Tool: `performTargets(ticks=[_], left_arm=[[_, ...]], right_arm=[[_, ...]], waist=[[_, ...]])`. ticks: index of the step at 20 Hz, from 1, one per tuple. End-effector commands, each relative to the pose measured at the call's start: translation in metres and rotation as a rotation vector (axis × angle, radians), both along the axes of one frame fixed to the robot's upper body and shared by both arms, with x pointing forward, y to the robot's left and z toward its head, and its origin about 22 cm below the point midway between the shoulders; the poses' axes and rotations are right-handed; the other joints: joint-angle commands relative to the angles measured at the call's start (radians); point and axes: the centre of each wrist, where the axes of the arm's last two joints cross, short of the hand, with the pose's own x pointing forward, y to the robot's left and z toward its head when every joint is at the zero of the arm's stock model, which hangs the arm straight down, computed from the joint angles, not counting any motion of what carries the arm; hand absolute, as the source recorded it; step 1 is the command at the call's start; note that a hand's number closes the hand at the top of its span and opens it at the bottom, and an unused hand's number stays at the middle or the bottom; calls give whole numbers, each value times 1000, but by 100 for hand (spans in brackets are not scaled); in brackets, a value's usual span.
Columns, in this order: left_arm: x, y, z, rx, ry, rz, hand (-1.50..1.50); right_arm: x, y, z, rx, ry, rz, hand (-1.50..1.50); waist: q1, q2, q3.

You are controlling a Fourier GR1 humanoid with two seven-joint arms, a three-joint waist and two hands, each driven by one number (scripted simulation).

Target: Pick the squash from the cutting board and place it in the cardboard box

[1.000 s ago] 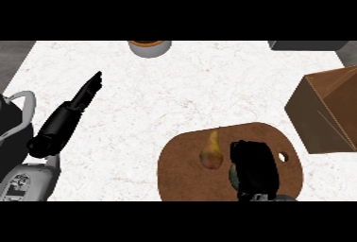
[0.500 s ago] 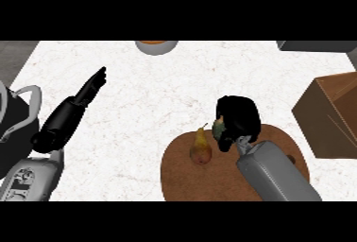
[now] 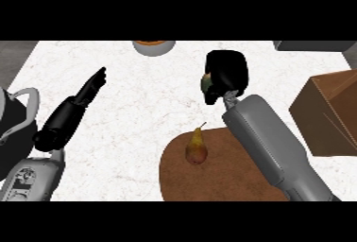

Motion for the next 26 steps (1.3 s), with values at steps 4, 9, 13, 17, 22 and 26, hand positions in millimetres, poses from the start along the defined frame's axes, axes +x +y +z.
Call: performTargets(ticks=[4,9,13,17,22,26], left_arm=[[8,14,3,-4,10,17,0],[-8,20,1,8,8,19,0],[-15,7,-11,7,14,27,0],[-4,-10,-1,5,-4,16,0],[-9,20,2,1,-1,8,0],[-2,22,5,0,15,33,0]], right_arm=[[12,-3,72,100,-244,-187,150],[14,-49,90,224,-357,-430,150],[15,-79,106,241,-390,-531,150],[20,-133,122,242,-402,-613,150],[7,-174,83,115,-305,-659,150],[4,-230,83,161,-95,-674,150]], waist=[[-26,-5,0],[-26,-9,1],[-25,-7,0],[-24,-5,0],[-23,-6,0],[-28,-6,1]])
